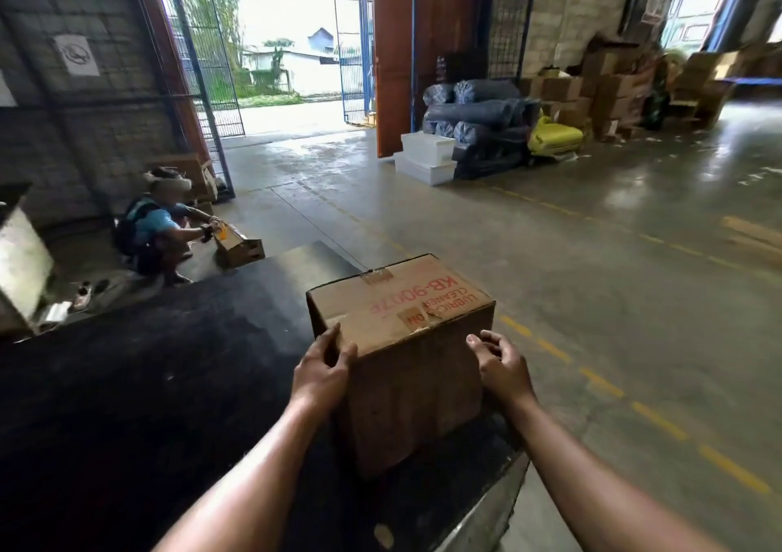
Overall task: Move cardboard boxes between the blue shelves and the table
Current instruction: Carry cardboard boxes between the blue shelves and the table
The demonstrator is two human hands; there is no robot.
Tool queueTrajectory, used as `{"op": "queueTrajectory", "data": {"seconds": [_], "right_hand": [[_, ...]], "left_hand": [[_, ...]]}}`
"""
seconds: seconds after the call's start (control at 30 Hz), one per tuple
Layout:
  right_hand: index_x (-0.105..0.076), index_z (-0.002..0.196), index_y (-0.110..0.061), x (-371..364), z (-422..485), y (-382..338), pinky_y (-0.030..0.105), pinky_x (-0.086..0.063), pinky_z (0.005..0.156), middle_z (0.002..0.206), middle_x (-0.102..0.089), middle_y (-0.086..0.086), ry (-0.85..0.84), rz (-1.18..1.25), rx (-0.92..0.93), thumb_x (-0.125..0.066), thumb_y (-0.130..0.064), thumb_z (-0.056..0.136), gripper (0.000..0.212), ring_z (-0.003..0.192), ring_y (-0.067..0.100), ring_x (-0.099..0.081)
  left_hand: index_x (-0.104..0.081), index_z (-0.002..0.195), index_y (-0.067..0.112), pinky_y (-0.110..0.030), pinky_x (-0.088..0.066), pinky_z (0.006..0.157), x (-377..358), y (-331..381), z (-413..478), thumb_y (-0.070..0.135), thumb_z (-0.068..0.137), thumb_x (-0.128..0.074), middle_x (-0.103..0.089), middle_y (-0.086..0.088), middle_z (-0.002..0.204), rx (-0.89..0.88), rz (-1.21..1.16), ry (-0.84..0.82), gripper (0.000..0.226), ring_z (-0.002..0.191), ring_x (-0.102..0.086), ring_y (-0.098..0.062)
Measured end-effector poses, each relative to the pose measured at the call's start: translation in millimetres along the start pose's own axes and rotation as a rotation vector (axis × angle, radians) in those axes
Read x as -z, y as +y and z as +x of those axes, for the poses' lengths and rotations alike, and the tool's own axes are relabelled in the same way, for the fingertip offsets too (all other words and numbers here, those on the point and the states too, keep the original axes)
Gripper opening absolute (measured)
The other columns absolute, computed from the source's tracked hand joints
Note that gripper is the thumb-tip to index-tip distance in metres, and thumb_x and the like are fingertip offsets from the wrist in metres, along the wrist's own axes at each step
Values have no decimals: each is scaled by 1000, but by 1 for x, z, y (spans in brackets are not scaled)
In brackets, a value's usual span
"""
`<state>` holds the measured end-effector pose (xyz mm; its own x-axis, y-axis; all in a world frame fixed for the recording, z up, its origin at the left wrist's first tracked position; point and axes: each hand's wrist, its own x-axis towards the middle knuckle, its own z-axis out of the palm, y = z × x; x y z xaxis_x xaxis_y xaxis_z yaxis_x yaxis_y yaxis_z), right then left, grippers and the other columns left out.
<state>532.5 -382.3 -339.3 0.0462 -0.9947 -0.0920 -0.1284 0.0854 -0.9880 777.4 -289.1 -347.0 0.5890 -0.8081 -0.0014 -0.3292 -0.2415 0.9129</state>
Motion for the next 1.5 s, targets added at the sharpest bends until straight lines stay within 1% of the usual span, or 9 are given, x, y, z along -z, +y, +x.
{"op": "queueTrajectory", "data": {"seconds": [0.23,0.37,0.5,0.7,0.83,0.9,1.07,1.27,1.5], "right_hand": [[-37,152,-26,12,81,-18,44,-38,111,160,-33,11,-173,-115,56,-67,-38,92,68,143,28,-38],[-43,148,-15,-27,115,-9,7,-43,84,145,-50,6,-242,-148,142,-73,-19,89,66,117,13,-53],[-50,143,-21,-61,171,-20,37,-52,99,130,-63,3,-271,-147,172,-79,-30,83,68,111,17,-63],[-60,134,-32,-132,280,-67,34,-55,90,113,-69,-7,-287,-48,108,-77,-61,73,69,101,9,-66],[-65,119,-27,-165,328,-50,27,-58,67,108,-75,-1,-380,49,71,-80,-45,78,47,92,15,-74],[-59,127,-26,-173,341,-34,30,-60,69,114,-73,3,-432,28,67,-80,-36,81,51,94,17,-74],[-32,149,-43,-176,346,0,46,-59,90,128,-60,-6,-478,-116,68,-75,-40,85,77,108,20,-67],[-20,156,-40,-163,332,31,50,-48,104,149,-45,2,-528,-285,67,-75,-25,87,89,123,27,-58],[-31,155,-25,-142,316,54,14,-29,99,155,-40,6,-579,-472,97,-73,-22,89,78,124,12,-45]], "left_hand": [[-47,143,48,-30,-46,90,-2,-20,17,34,99,-59,-61,1,138,0,-55,180,47,109,-63,-21],[-37,150,50,-27,-44,89,-17,-32,35,48,91,-68,-64,6,125,-9,-86,309,66,102,-61,-14],[-41,147,49,-29,-41,85,-15,-26,97,76,74,-48,-71,-4,123,15,-12,402,78,100,-63,-22],[-44,142,54,-48,-37,108,18,1,237,96,67,-30,-63,4,140,111,84,342,87,130,-54,-37],[-49,132,51,-25,-47,69,8,-19,278,93,65,-47,-70,21,86,107,21,262,79,88,-70,-12],[-48,132,50,-20,-52,61,-2,-35,284,91,65,-54,-73,19,84,147,-34,243,79,78,-72,-5],[-20,151,53,-50,-55,95,-17,-67,283,84,73,-60,-68,9,126,205,-43,186,93,107,-70,-19],[3,154,55,-39,-47,105,-40,-92,246,58,89,-64,-58,12,139,279,52,197,93,115,-64,-22],[-15,154,55,-24,-42,98,-48,-99,205,52,91,-66,-60,18,131,296,62,158,82,108,-58,-6]]}}
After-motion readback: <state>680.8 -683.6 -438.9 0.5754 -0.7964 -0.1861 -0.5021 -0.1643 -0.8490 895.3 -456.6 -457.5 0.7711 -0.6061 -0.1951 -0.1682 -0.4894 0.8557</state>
